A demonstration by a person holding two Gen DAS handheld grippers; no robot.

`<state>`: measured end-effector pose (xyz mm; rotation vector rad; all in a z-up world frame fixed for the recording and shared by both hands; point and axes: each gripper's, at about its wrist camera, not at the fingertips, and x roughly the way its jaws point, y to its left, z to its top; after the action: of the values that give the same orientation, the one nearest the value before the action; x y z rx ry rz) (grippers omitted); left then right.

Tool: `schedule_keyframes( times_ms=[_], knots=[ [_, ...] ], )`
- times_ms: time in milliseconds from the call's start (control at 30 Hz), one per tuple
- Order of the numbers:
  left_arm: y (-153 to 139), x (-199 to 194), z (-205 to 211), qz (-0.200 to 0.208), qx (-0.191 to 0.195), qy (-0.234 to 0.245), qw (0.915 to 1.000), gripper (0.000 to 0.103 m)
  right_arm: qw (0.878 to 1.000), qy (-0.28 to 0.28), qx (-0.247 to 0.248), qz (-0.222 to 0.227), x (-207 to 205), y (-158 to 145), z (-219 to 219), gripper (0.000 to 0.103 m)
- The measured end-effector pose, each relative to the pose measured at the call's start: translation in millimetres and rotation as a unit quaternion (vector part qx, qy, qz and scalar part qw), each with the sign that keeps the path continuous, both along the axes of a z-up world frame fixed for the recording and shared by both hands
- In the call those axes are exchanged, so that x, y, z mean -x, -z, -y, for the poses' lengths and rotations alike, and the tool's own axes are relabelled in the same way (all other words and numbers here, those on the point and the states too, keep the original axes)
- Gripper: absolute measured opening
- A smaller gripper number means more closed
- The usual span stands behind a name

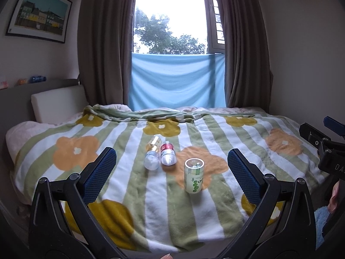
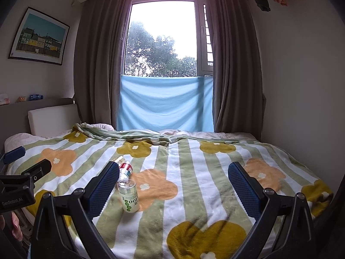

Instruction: Flip cup upside down

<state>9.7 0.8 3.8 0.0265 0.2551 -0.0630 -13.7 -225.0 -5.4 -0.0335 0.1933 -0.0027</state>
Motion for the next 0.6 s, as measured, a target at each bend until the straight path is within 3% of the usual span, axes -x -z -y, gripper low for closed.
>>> schedule_keyframes(
  times_ms=[600],
  knots=[
    [0.0,5.3,5.5,0.010,-0.016,-0.005,0.9998,0.103,1.000,0.002,-0.003,-0.003,-2.7,4.4,2.3,0.101]
  ],
)
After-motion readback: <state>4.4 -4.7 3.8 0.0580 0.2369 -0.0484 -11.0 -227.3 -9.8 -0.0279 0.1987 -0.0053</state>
